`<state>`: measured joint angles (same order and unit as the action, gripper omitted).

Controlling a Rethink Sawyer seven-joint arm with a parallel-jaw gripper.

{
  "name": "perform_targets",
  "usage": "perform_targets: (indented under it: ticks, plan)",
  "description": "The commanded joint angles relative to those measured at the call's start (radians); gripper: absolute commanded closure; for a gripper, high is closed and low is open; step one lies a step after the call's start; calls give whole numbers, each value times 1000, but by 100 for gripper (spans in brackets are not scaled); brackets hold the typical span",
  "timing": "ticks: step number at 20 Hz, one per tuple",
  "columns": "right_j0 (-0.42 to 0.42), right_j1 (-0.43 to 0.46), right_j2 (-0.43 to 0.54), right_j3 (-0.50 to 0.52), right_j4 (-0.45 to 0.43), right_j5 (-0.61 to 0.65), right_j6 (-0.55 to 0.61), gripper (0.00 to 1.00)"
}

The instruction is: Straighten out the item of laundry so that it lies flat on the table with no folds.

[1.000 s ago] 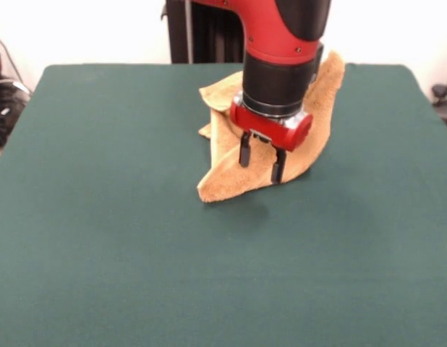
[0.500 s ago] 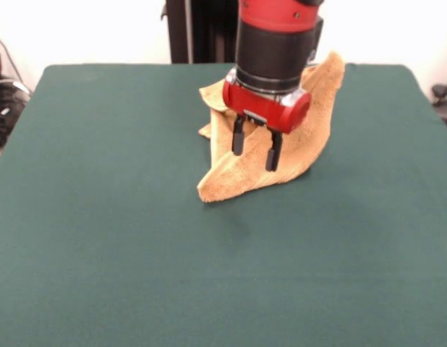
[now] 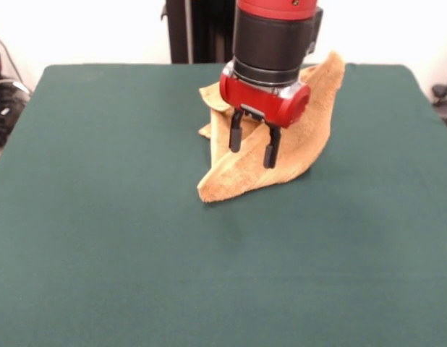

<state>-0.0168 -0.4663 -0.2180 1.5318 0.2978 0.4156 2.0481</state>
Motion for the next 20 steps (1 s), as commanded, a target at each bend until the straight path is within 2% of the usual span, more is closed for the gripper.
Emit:
perform_targets:
  ticks: [1, 7, 11, 20]
  plan:
    - [-2, 81, 25, 38, 36, 52, 218, 0]
    - [-14, 36, 5, 83, 14, 79, 197, 0]
    - [-39, 37, 22, 129, 4, 25, 180, 0]
    - [-67, 78, 77, 161, 11, -87, 192, 0]
